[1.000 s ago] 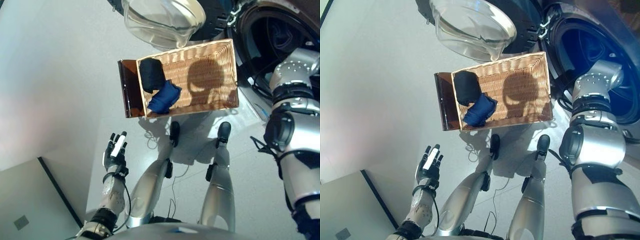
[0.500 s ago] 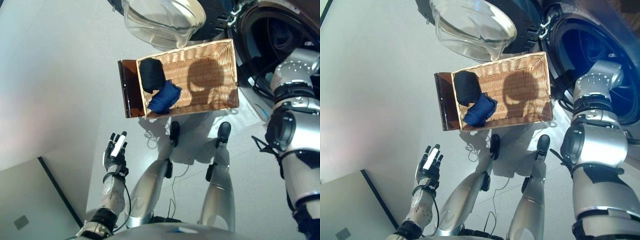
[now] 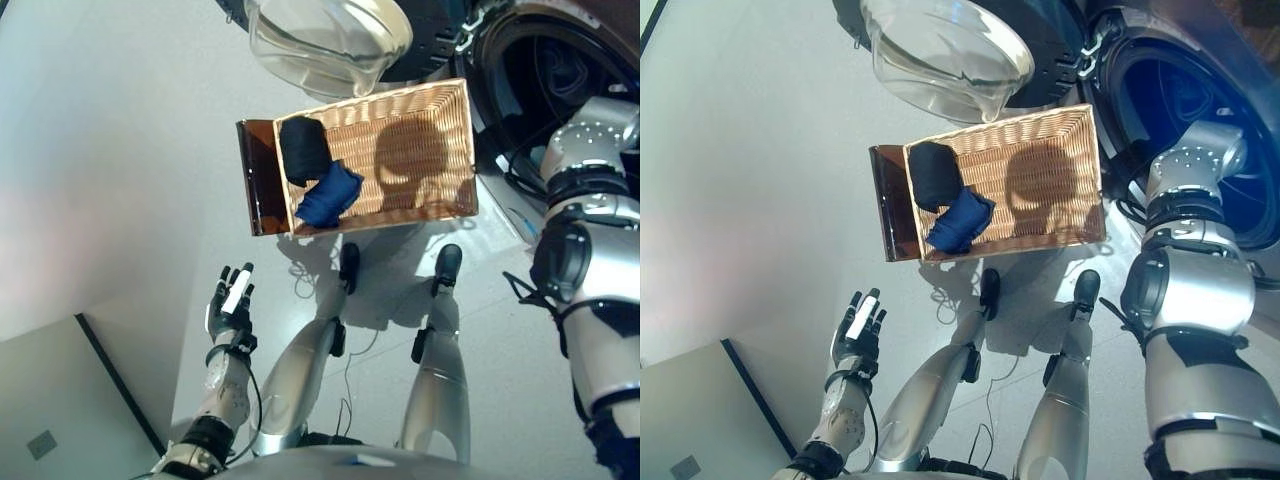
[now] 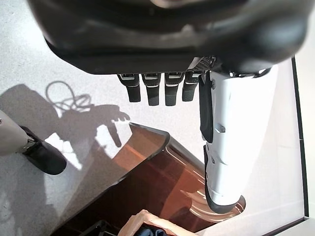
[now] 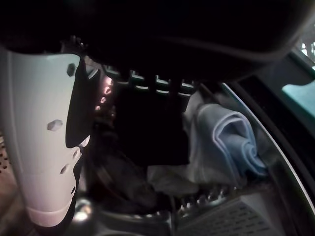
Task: Pick up the clothes and place them into the washing machine
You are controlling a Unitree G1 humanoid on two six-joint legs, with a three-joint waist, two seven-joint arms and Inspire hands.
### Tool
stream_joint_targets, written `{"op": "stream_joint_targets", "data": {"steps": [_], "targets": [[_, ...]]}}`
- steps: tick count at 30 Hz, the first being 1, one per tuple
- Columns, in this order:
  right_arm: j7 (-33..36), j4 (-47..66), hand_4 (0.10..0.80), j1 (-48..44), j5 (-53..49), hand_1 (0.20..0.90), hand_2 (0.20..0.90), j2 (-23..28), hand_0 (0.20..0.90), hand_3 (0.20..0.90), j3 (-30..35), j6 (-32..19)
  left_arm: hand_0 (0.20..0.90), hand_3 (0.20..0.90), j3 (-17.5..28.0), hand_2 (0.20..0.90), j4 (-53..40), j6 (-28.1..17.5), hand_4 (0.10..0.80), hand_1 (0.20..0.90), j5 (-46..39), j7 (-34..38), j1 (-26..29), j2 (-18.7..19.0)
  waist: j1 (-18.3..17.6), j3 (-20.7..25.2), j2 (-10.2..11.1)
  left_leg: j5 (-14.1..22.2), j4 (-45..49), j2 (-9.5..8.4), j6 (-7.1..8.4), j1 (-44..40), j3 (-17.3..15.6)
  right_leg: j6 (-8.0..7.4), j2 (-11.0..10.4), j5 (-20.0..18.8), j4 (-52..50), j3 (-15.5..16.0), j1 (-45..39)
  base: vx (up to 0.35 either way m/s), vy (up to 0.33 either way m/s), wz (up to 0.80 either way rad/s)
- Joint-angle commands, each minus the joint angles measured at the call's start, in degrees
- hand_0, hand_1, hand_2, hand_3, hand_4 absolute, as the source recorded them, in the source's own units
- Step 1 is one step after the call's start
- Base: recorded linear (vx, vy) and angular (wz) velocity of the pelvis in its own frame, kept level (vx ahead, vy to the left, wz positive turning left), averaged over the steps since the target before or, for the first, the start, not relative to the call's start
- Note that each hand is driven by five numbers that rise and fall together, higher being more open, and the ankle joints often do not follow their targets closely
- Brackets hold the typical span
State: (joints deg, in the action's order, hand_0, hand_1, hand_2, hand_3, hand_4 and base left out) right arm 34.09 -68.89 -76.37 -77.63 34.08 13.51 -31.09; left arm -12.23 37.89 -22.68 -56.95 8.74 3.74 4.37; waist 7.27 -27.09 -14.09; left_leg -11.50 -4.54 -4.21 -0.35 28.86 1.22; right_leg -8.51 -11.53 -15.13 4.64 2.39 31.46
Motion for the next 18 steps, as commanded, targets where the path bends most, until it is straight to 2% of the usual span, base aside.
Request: {"op": "stream_joint_targets", "data": {"steps": [1,12,15,18], "targets": [[1.18,0.50,0.800,-8.92,3.90,0.900,0.900,6.66,0.900,0.900,-7.73,-2.54,0.900,0.900,0.19,0.900,0.12,-2.33,0.800,0.900,0.49,1.64,-0.91,4.35,-0.19,3.63,-1.11,4.78,-0.46,1.85,5.82,-2.85,-0.58,-0.75,-2.01,7.77,-5.90,-2.45,-0.62,0.000,0.000,0.00],[4.39,2.54,0.800,-7.14,10.28,0.900,0.900,2.39,0.900,0.900,-10.17,1.21,0.900,0.900,1.58,0.900,-1.51,-2.16,0.800,0.900,0.09,2.41,-1.53,4.49,-0.73,3.07,0.12,4.67,-0.46,2.10,5.58,-3.29,-0.69,-0.42,-1.54,7.55,-5.77,-2.55,-1.24,0.000,0.000,0.00],[5.82,3.64,0.800,-5.28,13.70,0.900,0.900,-0.85,0.900,0.900,-10.74,2.02,0.900,0.900,2.01,0.900,-1.67,-2.27,0.800,0.900,-0.04,2.98,-1.06,4.40,-1.05,2.60,0.86,4.64,-0.46,2.32,5.54,-3.40,-0.73,-0.28,-1.29,7.43,-5.70,-2.53,-1.41,0.000,0.000,0.00],[7.70,7.16,0.800,-1.79,18.21,0.900,0.900,-6.48,0.900,0.900,-10.66,1.87,0.900,0.900,2.53,0.900,-2.34,-2.62,0.800,0.900,-0.19,3.54,-0.73,4.00,-1.44,2.05,1.51,4.58,-0.46,2.39,5.35,-3.48,-0.96,-0.04,-0.96,7.32,-5.67,-2.46,-1.54,-0.009,0.001,-0.03]]}}
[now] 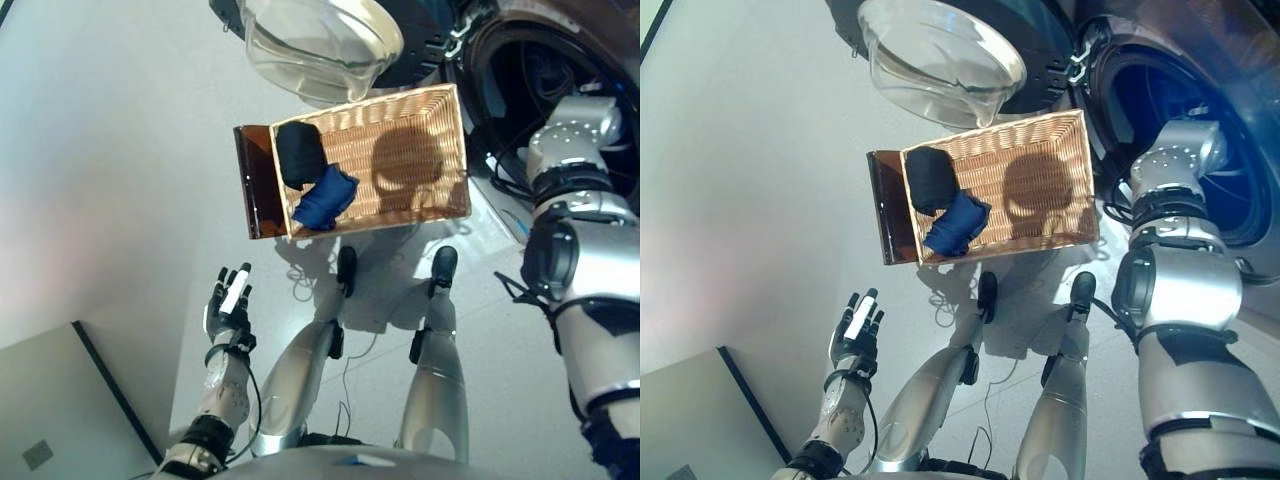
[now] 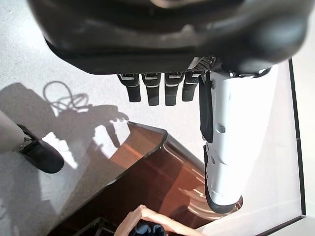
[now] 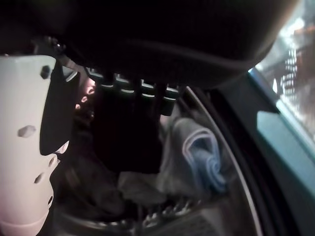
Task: Pick up the clothes and place them into the washing machine
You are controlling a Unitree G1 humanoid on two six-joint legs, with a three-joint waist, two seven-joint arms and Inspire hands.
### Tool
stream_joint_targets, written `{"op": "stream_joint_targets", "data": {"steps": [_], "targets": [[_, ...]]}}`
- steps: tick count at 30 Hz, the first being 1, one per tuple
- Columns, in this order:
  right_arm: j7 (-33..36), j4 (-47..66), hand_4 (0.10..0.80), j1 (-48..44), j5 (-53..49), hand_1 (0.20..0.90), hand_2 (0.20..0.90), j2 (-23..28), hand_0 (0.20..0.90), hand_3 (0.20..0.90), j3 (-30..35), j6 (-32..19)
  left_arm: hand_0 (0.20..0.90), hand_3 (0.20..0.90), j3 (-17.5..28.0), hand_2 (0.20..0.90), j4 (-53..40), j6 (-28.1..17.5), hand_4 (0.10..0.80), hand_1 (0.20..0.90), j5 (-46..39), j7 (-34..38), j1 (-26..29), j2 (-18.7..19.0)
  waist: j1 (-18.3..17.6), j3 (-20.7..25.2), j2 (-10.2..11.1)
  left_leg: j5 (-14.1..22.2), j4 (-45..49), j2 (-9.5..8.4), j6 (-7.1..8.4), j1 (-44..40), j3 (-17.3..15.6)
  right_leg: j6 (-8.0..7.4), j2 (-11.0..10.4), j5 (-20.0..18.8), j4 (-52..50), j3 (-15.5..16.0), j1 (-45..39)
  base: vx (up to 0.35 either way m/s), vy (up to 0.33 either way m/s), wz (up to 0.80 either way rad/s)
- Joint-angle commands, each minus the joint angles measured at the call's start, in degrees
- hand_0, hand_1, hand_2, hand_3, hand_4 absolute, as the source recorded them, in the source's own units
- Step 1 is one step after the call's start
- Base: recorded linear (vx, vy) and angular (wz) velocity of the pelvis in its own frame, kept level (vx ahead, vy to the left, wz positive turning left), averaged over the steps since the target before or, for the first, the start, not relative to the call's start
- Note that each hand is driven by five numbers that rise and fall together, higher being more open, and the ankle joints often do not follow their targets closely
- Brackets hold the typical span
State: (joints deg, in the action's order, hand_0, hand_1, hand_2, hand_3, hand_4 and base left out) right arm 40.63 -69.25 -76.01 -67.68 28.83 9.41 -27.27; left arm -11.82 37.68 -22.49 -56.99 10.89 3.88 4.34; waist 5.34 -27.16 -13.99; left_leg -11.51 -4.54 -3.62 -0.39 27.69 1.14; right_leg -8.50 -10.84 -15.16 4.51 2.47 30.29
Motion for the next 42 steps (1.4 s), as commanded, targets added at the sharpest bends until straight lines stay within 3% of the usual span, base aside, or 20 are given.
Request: {"op": "stream_joint_targets", "data": {"steps": [1,7,17,23,42], "targets": [[1.48,7.91,0.800,-1.92,8.56,0.900,0.900,-1.48,0.900,0.900,-6.47,-1.96,0.900,0.900,2.20,0.900,-2.13,-2.79,0.800,0.900,-0.12,1.43,-0.92,4.05,0.42,2.11,1.48,4.60,-0.46,1.81,5.39,-2.34,-0.89,-0.04,-1.64,7.36,-5.54,-2.55,-0.40,-0.014,0.010,-0.08],[4.62,20.91,0.800,6.21,18.83,0.900,0.900,-13.44,0.900,0.900,-8.73,-1.24,0.900,0.900,3.88,0.900,-3.27,-3.37,0.800,0.900,0.05,3.45,-0.75,3.55,-0.66,1.05,2.81,4.45,-0.46,2.02,5.11,-2.50,-1.06,0.10,-1.25,7.13,-5.81,-2.68,-0.31,-0.006,0.005,-0.03],[1.97,33.01,0.800,16.55,28.28,0.900,0.900,-22.21,0.900,0.900,-14.89,2.86,0.900,0.900,5.76,0.900,-4.61,-3.97,0.800,0.900,0.72,4.90,-1.14,3.36,-1.19,-0.35,4.53,3.85,-0.46,2.42,4.99,-2.15,-1.01,0.18,-1.12,7.09,-6.39,-2.18,-0.01,0.000,0.000,0.00],[0.67,36.18,0.800,19.59,35.04,0.900,0.900,-22.63,0.900,0.900,-17.74,5.49,0.900,0.900,6.73,0.900,-5.15,-4.49,0.800,0.900,1.32,5.05,-1.73,3.30,-1.26,-0.73,5.08,3.69,-0.46,2.58,4.96,-2.04,-1.01,0.20,-1.00,7.02,-6.63,-2.24,0.19,0.000,0.000,0.00],[-1.69,41.41,0.800,26.82,74.43,0.900,0.900,-16.76,0.900,0.900,-27.70,17.31,0.900,0.900,8.32,0.900,-5.81,-6.38,0.800,0.900,6.12,4.98,-1.16,1.90,-1.85,-1.79,5.83,3.52,-0.46,3.10,5.07,-2.29,-1.36,-0.27,-0.77,7.25,-7.48,-2.26,0.70,0.000,0.000,0.00]]}}
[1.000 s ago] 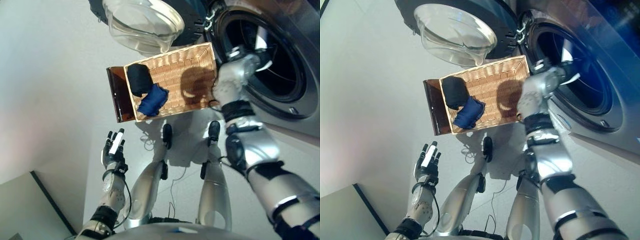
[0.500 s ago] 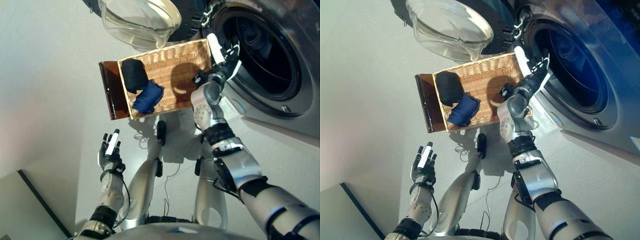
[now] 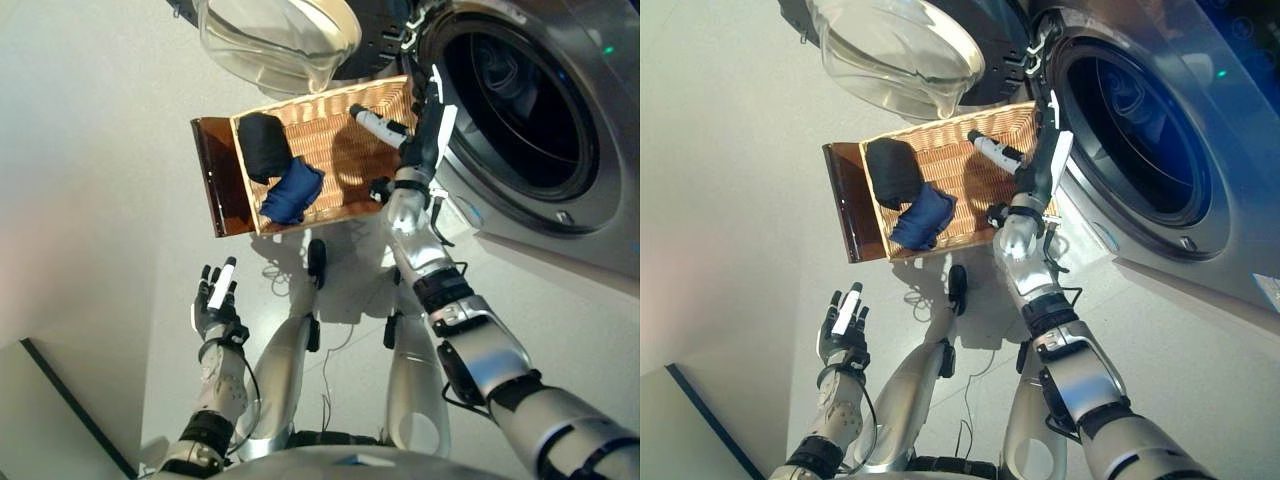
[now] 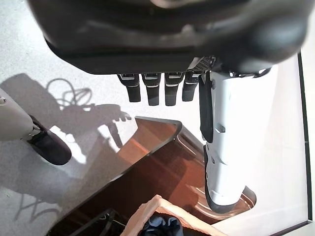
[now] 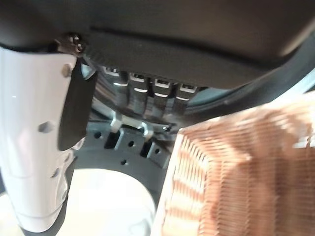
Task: Pick up the clothes and place them into the washing machine
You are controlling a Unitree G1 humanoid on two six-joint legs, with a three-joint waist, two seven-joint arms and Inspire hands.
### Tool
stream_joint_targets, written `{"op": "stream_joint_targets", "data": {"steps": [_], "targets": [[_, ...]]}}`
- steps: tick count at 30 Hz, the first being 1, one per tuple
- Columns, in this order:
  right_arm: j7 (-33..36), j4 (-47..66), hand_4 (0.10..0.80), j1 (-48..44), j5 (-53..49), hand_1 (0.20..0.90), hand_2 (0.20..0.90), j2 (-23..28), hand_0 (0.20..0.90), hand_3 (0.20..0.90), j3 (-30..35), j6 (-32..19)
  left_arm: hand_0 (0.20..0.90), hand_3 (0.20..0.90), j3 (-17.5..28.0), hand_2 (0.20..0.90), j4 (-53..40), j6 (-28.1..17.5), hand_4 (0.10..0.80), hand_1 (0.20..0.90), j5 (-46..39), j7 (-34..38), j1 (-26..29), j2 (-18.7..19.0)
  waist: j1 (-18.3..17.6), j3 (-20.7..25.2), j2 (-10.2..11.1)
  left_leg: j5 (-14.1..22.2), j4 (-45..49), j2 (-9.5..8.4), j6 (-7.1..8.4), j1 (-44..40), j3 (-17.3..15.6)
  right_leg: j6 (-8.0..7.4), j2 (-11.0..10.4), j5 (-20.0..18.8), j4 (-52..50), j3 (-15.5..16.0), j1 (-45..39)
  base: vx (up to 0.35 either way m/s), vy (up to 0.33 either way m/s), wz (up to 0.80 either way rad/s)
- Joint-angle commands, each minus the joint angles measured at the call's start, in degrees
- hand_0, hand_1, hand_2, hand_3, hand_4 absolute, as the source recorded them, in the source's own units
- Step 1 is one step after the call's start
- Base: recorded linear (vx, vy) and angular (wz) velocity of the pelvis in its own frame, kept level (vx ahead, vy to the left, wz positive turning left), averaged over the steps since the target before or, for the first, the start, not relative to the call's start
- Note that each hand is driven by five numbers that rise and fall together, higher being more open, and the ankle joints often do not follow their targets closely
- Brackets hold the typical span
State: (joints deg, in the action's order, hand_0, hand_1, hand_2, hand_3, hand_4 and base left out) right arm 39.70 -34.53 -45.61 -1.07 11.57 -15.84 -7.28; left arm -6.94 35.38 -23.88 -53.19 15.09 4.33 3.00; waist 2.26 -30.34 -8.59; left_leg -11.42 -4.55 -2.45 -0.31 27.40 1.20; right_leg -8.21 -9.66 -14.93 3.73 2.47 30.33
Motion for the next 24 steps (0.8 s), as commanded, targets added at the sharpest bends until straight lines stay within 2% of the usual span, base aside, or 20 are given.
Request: {"op": "stream_joint_targets", "data": {"steps": [1,11,24], "targets": [[-0.80,6.48,0.800,-3.61,9.40,0.900,0.900,0.78,0.900,0.900,-2.79,-2.21,0.900,0.900,3.42,0.900,-3.95,-5.25,0.800,0.900,2.39,0.76,-1.66,3.21,1.29,1.34,0.36,3.42,-0.45,1.99,4.99,-2.01,-1.35,-0.58,-1.98,7.04,-6.82,-2.19,0.70,0.000,0.000,0.00],[-6.39,0.32,0.800,-7.23,21.13,0.900,0.900,4.68,0.900,0.900,-7.97,2.57,0.900,0.900,4.25,0.900,-3.25,-5.06,0.800,0.900,2.11,-1.61,-0.91,3.03,1.79,1.09,1.03,3.36,-0.45,2.01,5.20,-1.87,-1.01,-0.73,-1.96,7.06,-7.01,-1.99,0.87,0.000,0.000,0.00],[-13.05,-4.54,0.800,-10.20,35.11,0.900,0.900,8.04,0.900,0.900,-18.08,3.57,0.900,0.900,4.61,0.900,-2.83,-5.24,0.800,0.900,2.15,-4.81,-0.74,3.37,2.46,0.69,1.78,3.18,-0.45,2.04,5.30,-1.98,-0.48,-0.71,-1.96,7.35,-7.63,-1.81,0.89,0.000,0.000,0.00]]}}
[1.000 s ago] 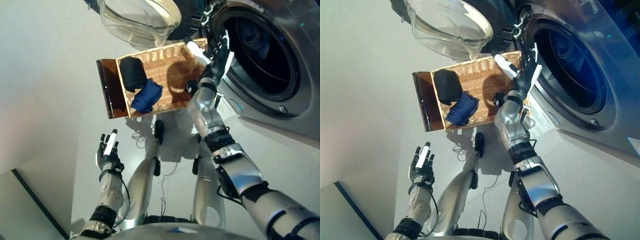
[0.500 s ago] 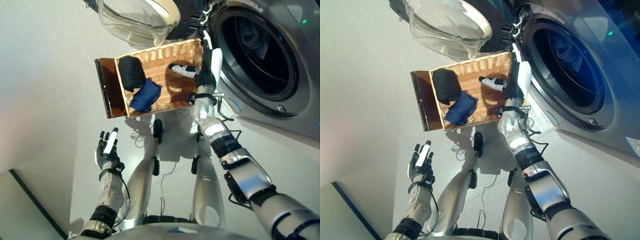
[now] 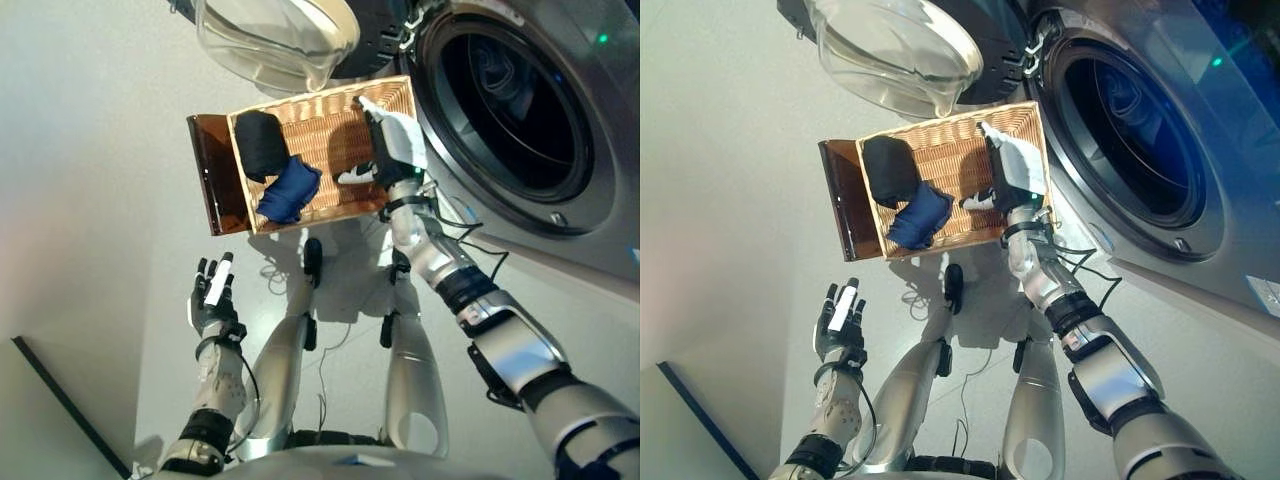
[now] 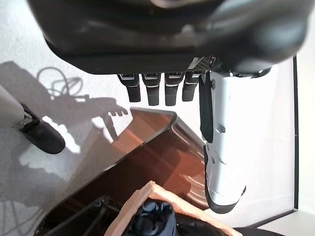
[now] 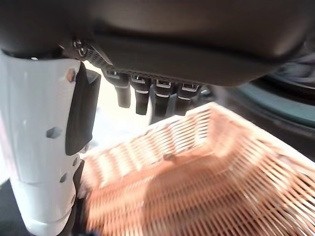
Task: Pick up the clothes and place them into the washing machine
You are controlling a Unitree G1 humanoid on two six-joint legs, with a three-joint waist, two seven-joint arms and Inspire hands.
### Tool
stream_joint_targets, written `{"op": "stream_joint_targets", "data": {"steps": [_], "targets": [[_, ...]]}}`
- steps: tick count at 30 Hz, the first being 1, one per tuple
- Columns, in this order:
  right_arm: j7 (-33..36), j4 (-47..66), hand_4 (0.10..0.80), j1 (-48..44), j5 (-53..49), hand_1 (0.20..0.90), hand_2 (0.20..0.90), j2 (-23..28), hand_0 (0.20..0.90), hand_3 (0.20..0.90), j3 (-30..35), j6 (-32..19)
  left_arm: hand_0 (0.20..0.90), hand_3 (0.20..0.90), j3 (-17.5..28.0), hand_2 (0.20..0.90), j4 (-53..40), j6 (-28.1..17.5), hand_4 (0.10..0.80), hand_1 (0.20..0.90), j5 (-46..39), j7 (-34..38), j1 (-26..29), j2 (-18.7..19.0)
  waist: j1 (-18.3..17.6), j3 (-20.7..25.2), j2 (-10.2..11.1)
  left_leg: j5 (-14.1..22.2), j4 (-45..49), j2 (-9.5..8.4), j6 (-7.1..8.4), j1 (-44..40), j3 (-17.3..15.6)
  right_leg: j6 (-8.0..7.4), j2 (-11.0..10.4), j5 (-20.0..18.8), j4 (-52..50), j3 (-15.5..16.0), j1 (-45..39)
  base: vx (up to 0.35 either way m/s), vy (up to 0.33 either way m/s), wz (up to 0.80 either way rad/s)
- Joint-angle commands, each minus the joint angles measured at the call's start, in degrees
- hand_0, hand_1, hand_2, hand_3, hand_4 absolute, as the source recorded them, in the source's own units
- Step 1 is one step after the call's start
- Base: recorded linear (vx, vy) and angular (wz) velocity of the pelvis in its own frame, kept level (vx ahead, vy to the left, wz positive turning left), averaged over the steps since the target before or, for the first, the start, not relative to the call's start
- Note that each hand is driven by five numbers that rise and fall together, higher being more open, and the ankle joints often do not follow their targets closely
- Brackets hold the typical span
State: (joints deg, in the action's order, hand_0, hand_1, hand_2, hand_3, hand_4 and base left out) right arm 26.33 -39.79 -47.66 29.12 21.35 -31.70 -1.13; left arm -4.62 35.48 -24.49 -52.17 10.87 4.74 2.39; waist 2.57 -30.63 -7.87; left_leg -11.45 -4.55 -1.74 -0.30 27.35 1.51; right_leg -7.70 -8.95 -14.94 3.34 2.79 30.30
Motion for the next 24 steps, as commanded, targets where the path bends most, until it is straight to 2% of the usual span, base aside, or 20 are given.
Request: {"op": "stream_joint_targets", "data": {"steps": [1,9,11,18,24], "targets": [[-0.33,0.42,0.800,-8.59,6.01,0.900,0.900,-1.59,0.900,0.900,-3.24,-2.43,0.900,0.900,2.20,0.900,-3.53,-4.75,0.800,0.900,1.19,-0.71,-1.23,4.22,2.27,0.84,1.12,3.20,-0.45,1.32,5.32,-1.87,-0.73,-1.22,-2.67,7.41,-7.30,-2.13,0.97,0.000,0.000,0.00],[-1.92,-4.74,0.800,-11.81,9.16,0.900,0.900,-3.57,0.900,0.900,-7.41,-1.84,0.900,0.900,1.81,0.900,-2.98,-4.67,0.800,0.900,0.96,-1.38,-0.69,4.86,3.06,0.83,1.35,2.52,-0.45,1.43,5.57,-0.16,0.25,-1.18,-2.63,7.22,-7.39,-1.64,2.20,-0.007,-0.003,0.01],[-2.09,-7.37,0.800,-12.79,9.12,0.900,0.900,-5.35,0.900,0.900,-8.28,-1.36,0.900,0.900,1.84,0.900,-1.98,-4.69,0.800,0.900,1.06,-1.22,-0.08,5.06,3.49,0.83,1.38,2.20,-0.45,1.39,5.76,0.54,0.69,-1.17,-2.65,7.06,-7.45,-1.24,2.58,-0.022,-0.011,0.06],[-1.59,-12.88,0.800,-15.01,9.76,0.900,0.900,-9.80,0.900,0.900,-9.62,-0.27,0.900,0.900,1.19,0.900,-3.30,-5.08,0.800,0.900,0.44,-1.01,-0.31,5.57,4.57,0.83,1.07,1.73,-0.45,1.37,5.89,2.16,1.70,-1.02,-2.75,7.32,-8.07,-0.43,3.67,-0.017,0.009,0.11],[-1.40,-14.95,0.800,-16.94,8.79,0.900,0.900,-10.86,0.900,0.900,-9.93,0.19,0.900,0.900,0.55,0.900,-6.67,-5.27,0.800,0.900,0.41,-1.00,-1.24,6.44,5.66,0.83,0.74,1.19,-0.45,1.19,6.01,4.16,2.82,-1.07,-3.08,7.44,-8.67,0.34,5.20,-0.022,-0.003,0.11]]}}
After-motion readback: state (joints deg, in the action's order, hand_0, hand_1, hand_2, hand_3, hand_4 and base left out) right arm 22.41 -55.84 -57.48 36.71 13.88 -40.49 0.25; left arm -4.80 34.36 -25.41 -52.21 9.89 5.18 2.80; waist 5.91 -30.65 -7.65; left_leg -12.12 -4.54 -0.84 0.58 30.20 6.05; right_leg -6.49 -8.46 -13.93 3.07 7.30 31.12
